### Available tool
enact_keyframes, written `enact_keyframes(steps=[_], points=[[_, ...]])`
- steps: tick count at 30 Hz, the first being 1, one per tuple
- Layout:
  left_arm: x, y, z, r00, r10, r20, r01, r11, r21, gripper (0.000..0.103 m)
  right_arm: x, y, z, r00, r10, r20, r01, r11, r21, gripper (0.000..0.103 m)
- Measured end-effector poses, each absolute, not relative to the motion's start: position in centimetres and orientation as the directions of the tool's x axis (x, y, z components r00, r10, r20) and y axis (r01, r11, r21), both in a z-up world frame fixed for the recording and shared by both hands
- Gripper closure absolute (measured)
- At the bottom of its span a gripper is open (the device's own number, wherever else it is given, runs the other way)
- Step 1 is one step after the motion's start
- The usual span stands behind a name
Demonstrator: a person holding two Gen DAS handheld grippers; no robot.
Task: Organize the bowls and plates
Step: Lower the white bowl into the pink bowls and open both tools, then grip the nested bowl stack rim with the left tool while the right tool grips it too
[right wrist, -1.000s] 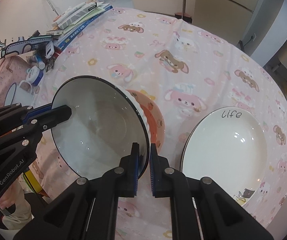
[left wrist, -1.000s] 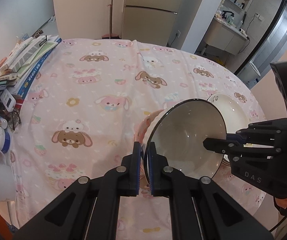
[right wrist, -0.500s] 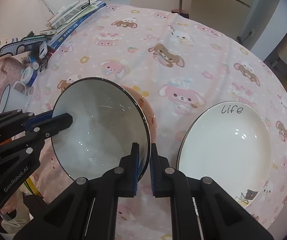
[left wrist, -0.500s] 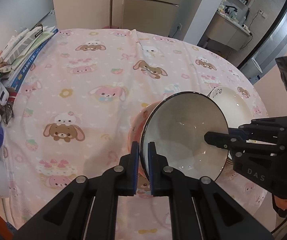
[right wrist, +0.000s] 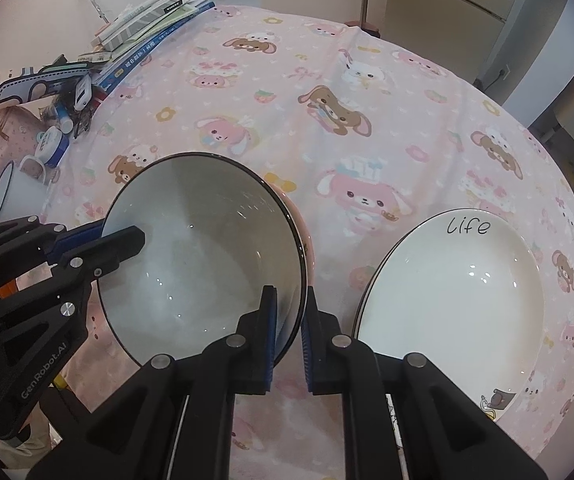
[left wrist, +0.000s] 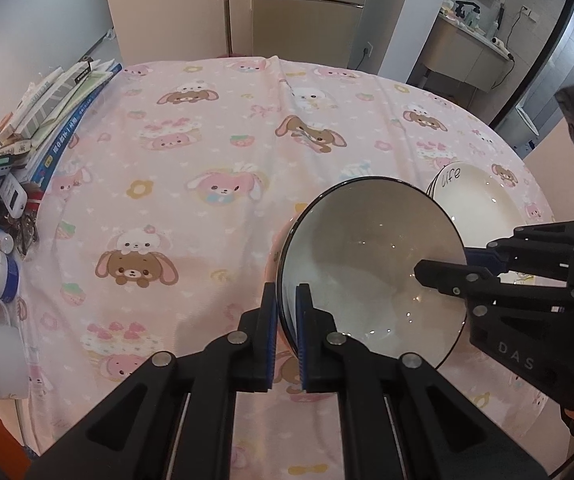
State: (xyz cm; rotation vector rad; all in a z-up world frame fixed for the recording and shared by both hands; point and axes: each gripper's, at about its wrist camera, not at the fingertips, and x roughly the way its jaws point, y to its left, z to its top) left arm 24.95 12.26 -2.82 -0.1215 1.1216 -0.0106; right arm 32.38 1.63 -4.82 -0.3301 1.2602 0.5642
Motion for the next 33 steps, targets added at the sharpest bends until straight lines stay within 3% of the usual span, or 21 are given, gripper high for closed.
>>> enact_keyframes(steps=[7,12,23,25,27,28,31,33], points=[[25.0,12.2,-3.2,0.433,-0.068,-0.899,-0.062,0.993,-0.104,0.098,32.3,1.7,-4.8,0.207,0.216,-0.954,-0.586,0.809,0.057,0.088],[25.0,12.0,-3.2,0.430,-0.050,-0.901,-0.055,0.995,-0.081,0.091,32.0,1.7,-5.0,0.229,0.199,-0.953,-0.595,0.803,0.025,0.088],[24.8,12.4,-2.6,0.430,-0.088,-0.899,-0.042,0.992,-0.118,0.086,32.0,1.1,-5.0,0.190,0.225,-0.956,-0.595,0.801,0.070,0.088],[24.3,13.0,-1.4,0.467,-0.078,-0.881,-0.053,0.992,-0.115,0.080,32.0,0.8,-4.8,0.173,0.236,-0.956,-0.596,0.798,0.089,0.087],[23.7,13.7,0.0,0.507,-0.084,-0.858,-0.058,0.990,-0.130,0.055,31.9,0.5,-4.4,0.150,0.256,-0.955,-0.598,0.793,0.119,0.087],[23.3,14.0,0.9,0.534,-0.083,-0.841,-0.063,0.989,-0.137,0.050,31.8,0.2,-4.1,0.142,0.268,-0.953,-0.598,0.791,0.133,0.087],[22.3,14.2,2.8,0.581,-0.055,-0.812,-0.070,0.991,-0.118,0.048,31.5,-0.5,-2.9,0.171,0.281,-0.944,-0.597,0.792,0.128,0.087],[21.8,14.2,3.6,0.600,-0.059,-0.798,-0.061,0.991,-0.118,0.040,31.3,-1.1,-2.0,0.187,0.297,-0.936,-0.593,0.794,0.134,0.087]])
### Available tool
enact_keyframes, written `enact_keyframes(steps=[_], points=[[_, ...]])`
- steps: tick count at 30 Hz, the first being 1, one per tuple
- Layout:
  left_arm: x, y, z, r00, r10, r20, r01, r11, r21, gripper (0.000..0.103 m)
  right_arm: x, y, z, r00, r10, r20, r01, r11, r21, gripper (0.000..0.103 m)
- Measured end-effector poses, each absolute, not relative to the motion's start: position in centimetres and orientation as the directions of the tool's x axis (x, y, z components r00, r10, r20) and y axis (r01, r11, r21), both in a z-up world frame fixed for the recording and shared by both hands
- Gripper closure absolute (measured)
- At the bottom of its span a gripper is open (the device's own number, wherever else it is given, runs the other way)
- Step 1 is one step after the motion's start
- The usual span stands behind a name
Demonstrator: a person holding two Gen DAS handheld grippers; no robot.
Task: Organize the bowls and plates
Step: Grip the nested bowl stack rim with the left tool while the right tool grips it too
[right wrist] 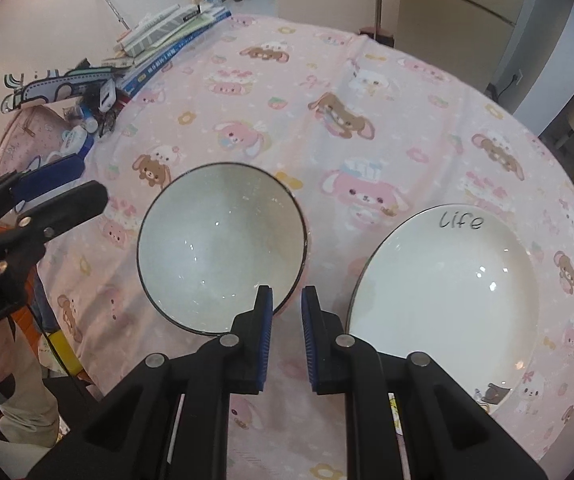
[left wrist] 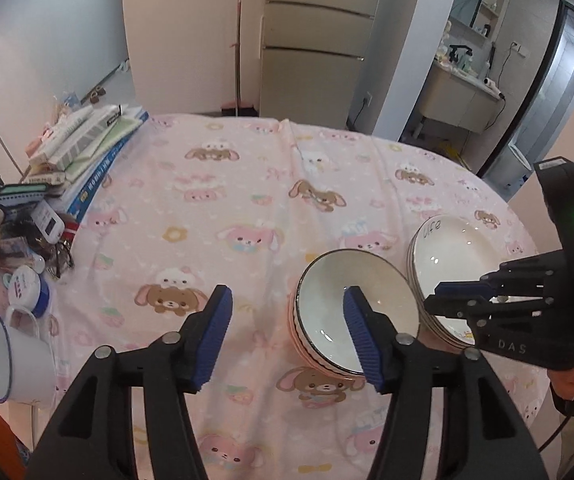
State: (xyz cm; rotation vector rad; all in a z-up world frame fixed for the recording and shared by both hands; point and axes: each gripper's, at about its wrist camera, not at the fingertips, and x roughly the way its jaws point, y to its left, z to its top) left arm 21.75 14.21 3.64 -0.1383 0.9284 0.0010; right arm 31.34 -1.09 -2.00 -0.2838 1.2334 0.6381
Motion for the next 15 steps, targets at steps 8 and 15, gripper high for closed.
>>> enact_keyframes(steps=[8,15], points=[[21.5,14.1,4.6,0.631,-0.043,-0.774,-0.067,0.992,-0.110,0.023,31.5,-3.5,1.3,0.253,0.395,-0.883,-0.542,0.814,0.209,0.036],[21.8,15.0,3.1,0.604,-0.078,-0.793,-0.089,0.982,-0.164,0.011,32.0,-4.0,2.2,0.290,0.426,-0.857,-0.521,0.822,0.232,0.026]])
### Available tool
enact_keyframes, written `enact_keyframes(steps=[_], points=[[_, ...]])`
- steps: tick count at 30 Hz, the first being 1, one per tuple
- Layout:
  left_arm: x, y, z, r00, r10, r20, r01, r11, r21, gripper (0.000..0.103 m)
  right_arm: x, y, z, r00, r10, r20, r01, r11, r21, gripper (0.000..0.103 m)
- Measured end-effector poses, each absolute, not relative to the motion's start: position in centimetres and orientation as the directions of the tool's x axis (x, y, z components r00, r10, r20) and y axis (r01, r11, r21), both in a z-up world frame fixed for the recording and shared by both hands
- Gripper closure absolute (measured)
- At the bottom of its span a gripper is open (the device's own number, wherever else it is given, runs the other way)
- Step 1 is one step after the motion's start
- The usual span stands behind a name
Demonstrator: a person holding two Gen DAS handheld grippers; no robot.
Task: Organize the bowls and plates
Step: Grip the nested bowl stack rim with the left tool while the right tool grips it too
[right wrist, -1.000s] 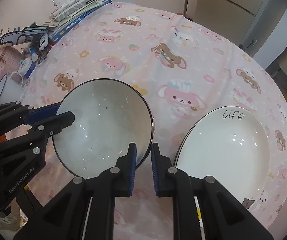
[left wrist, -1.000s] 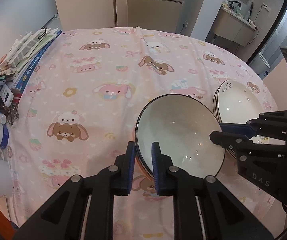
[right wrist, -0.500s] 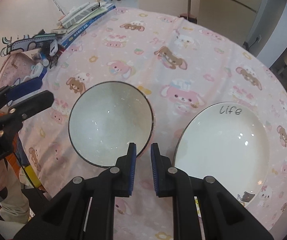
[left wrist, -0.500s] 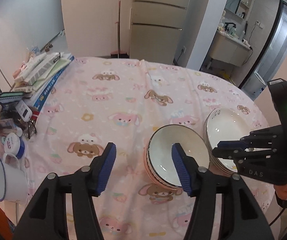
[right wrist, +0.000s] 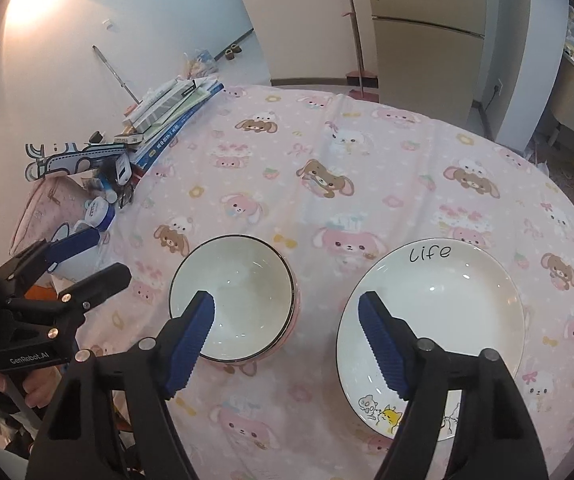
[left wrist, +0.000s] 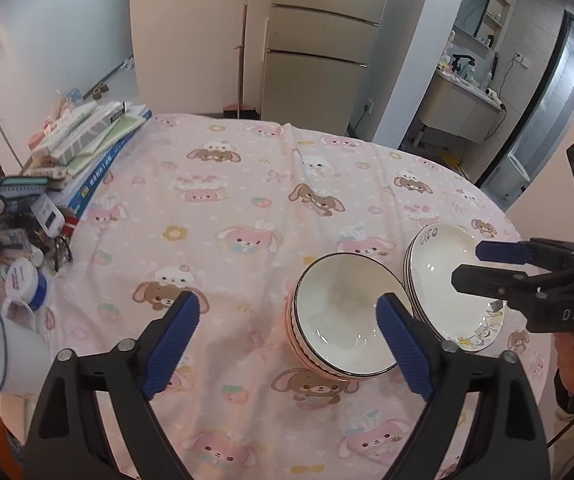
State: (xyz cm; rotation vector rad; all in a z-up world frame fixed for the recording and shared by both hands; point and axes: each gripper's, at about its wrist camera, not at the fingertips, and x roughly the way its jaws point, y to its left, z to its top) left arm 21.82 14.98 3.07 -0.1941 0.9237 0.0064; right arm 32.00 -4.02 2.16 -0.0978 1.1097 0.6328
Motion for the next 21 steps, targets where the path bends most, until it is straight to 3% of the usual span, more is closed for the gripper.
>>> enact_keyframes(steps=[5,10,17,21], points=[[22.0,15.8,1.1,0.584,-0.121,-0.802,-0.120,0.965,-0.233,0.010,32.6,-3.7,-0.2,0.250,0.414,-0.875,-0.510,0.825,0.244,0.026],[22.6,16.6,-1.2,0.558,-0.205,-0.804,-0.150,0.928,-0.341,0.011,33.7,-3.9,-2.7,0.150,0.470,-0.870,-0.472,0.807,0.355,0.026],[23.8,17.0,-4.8,0.564,-0.237,-0.791,-0.192,0.894,-0.405,0.011,33.6,-5.1,-4.0,0.279,0.539,-0.795,-0.380,0.822,0.424,0.026],[24.3,16.7,-5.5,0.583,-0.233,-0.778,-0.208,0.883,-0.420,0.012,33.3,-4.3,-5.0,0.333,0.555,-0.762,-0.338,0.825,0.453,0.033]])
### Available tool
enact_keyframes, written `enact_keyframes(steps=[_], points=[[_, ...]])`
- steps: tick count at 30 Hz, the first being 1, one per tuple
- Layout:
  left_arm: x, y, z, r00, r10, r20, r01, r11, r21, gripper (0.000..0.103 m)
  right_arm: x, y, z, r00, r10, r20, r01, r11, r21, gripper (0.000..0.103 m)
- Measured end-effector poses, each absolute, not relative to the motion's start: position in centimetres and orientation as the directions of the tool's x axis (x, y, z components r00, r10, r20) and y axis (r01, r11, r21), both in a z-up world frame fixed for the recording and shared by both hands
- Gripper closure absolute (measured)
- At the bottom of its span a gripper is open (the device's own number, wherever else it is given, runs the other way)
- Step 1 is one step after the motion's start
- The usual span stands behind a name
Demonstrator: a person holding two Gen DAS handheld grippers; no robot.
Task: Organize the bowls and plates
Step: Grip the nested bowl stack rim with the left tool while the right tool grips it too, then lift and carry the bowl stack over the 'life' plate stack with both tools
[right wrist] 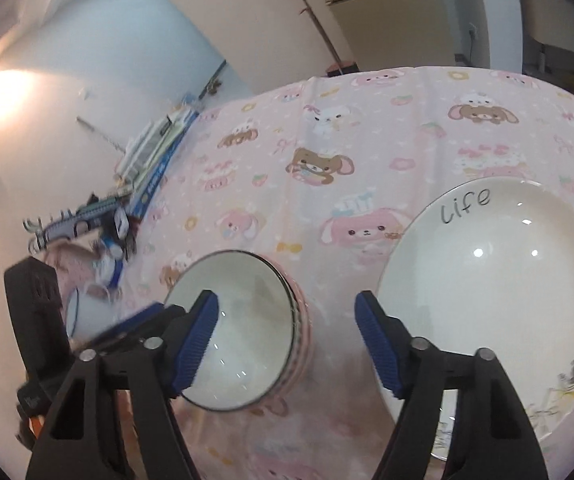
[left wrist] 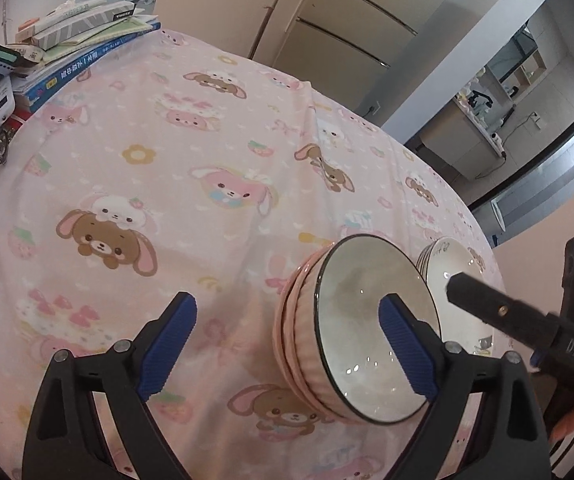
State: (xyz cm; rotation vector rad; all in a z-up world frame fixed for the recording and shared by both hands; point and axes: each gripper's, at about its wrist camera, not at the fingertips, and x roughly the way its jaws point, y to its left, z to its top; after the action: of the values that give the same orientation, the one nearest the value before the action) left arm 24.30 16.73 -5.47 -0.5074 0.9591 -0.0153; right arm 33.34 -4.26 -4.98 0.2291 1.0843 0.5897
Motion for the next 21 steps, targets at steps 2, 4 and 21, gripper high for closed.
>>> enact_keyframes(steps=[2,4,21], points=[[24.2,16.4,-5.6,0.596,-0.205,-0.776,-0.222,0.887,-0.405,0.014,33.0,-3.2,-5.1,0.386,0.515,-0.765,-0.368,0.847,0.384,0.033],[24.4,16.0,-5.8,0.600,-0.211,-0.771,-0.209,0.889,-0.406,0.021,32.9,-2.6,-5.6,0.407,0.491,-0.770,-0.371,0.859,0.352,0.034],[25.3,17.1,-9.6,0.621,-0.292,-0.727,-0.295,0.773,-0.562,0.061,33.3,-1.8,-10.7,0.331,0.528,-0.782,-0.395,0.830,0.393,0.075]])
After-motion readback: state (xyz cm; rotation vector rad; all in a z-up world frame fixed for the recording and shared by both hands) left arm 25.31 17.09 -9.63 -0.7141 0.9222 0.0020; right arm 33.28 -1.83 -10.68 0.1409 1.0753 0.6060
